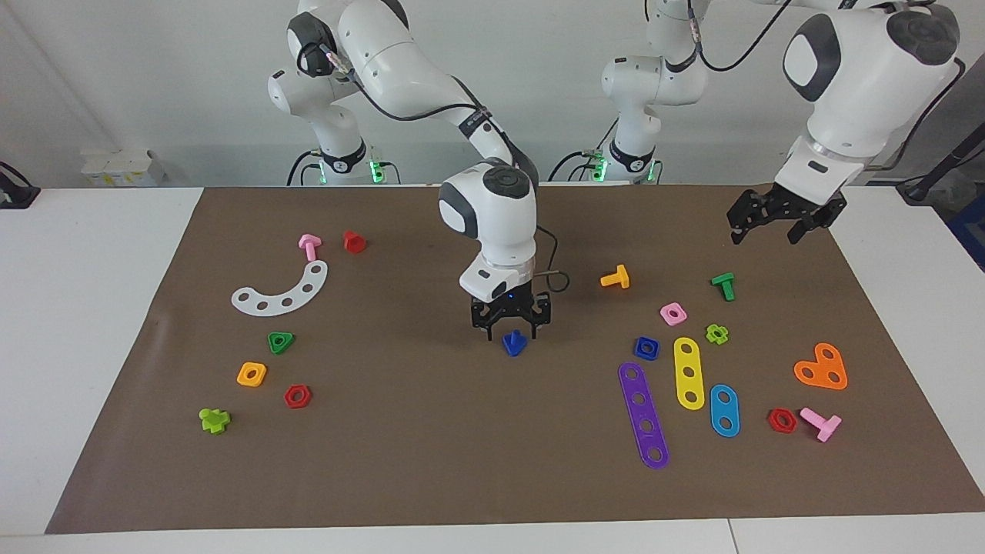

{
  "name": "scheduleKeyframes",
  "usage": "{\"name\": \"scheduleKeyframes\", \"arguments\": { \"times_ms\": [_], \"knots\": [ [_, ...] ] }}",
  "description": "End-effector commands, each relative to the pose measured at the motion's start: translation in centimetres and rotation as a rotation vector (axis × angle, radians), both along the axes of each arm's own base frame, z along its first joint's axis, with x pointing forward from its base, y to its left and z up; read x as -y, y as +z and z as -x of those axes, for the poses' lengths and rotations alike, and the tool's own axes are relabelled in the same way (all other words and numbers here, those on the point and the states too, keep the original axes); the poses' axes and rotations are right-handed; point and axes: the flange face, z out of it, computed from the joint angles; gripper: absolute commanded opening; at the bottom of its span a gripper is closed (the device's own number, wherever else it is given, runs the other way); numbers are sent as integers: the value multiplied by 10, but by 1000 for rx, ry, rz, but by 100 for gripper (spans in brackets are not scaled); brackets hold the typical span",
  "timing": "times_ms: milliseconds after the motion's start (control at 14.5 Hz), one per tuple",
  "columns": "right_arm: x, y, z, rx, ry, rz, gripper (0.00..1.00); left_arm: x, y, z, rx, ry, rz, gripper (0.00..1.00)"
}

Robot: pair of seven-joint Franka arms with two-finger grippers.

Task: Unscrew and place screws in storage area

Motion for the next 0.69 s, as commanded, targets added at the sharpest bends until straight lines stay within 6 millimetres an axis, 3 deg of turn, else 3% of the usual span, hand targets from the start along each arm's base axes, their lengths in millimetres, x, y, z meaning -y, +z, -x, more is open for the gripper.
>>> {"name": "scheduleKeyframes", "arguments": {
  "times_ms": [0,207,621],
  "knots": [
    [-8,-7,-3,28,20,12,69,-4,23,22,13,35,-11,100],
    [-14,-20,5,5,37,30,67,-6,17,24,12,24,-9,100],
    [-11,-37,14,-25,43,45,45,-20,14,25,23,59,-8,100]
  ]
}}
